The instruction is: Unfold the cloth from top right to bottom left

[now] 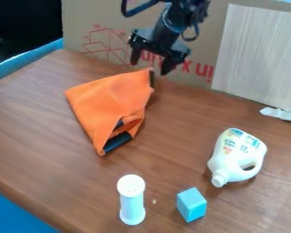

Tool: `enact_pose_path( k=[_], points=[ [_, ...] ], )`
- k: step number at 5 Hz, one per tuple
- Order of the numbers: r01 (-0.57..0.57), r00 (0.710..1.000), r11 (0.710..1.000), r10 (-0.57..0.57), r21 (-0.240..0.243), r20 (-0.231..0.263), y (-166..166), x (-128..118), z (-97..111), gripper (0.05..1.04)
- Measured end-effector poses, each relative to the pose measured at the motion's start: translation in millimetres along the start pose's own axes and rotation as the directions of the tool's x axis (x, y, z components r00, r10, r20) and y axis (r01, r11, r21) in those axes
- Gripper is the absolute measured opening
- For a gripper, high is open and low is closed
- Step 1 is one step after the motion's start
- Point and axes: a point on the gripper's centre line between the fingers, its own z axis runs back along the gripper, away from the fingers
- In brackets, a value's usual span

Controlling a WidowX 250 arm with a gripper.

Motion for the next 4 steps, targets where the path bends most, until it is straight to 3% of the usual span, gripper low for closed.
enact_pose_path(
  k=[2, 4],
  points=[
    [0.000, 1.000, 1.000, 0.000, 0.011, -0.009, -1, -3, -5, 0.999],
    [-0.005, 0.997, 0.999, 0.008, 0.046, -0.077, 3, -7, -28, 0.999]
  ],
)
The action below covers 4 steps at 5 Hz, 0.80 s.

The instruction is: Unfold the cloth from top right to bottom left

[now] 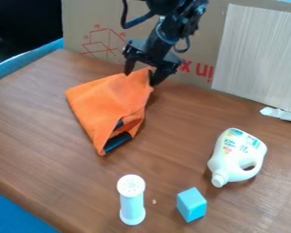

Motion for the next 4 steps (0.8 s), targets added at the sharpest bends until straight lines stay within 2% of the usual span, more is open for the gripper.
enact_pose_path(
  k=[1, 2, 3, 4],
  points=[
    [0.004, 1.000, 1.000, -0.004, 0.007, -0.018, -3, -1, -5, 0.963],
    [-0.011, 1.000, 1.000, 0.011, -0.016, -0.019, -6, -1, -6, 0.694],
    [0.003, 1.000, 1.000, -0.003, -0.017, -0.030, -6, -8, -10, 0.398],
    [-0.010, 1.000, 0.999, 0.009, -0.050, -0.019, 4, -3, 3, 0.172]
  ],
)
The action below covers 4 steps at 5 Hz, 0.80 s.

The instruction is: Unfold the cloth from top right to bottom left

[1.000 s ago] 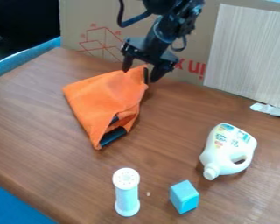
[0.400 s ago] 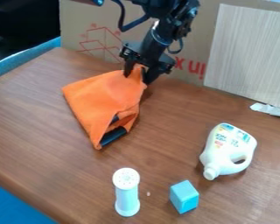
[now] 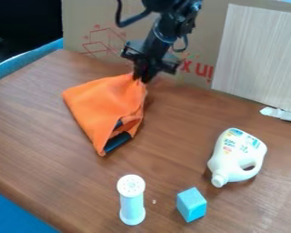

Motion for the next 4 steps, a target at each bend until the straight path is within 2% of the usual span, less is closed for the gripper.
enact_pose_path(
  k=[1, 2, 3, 4],
  points=[
    [-0.024, 1.000, 0.999, 0.023, -0.048, -0.008, 10, 2, 14, 0.084],
    [-0.050, 0.999, 0.989, 0.050, -0.136, -0.003, 29, 7, 39, 0.073],
    [-0.069, 0.997, 0.974, 0.062, -0.215, -0.037, 65, -1, 46, 0.073],
    [-0.045, 0.998, 0.963, 0.030, -0.266, -0.060, 94, -18, 44, 0.073]
  ],
)
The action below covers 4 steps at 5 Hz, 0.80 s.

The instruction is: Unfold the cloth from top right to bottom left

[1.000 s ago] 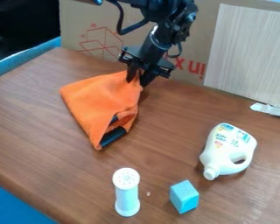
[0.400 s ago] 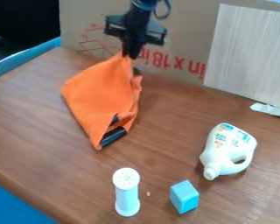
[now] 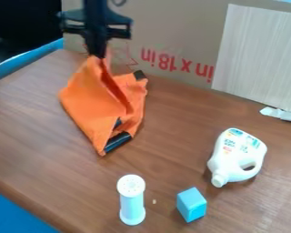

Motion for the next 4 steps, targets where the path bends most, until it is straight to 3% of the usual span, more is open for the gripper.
enact_pose_path(
  k=[2, 4],
  points=[
    [0.051, 0.996, 0.999, -0.051, 0.009, -0.073, 58, -31, -11, 0.072],
    [0.031, 0.998, 0.999, -0.032, -0.012, -0.046, 109, -44, 13, 0.071]
  ],
)
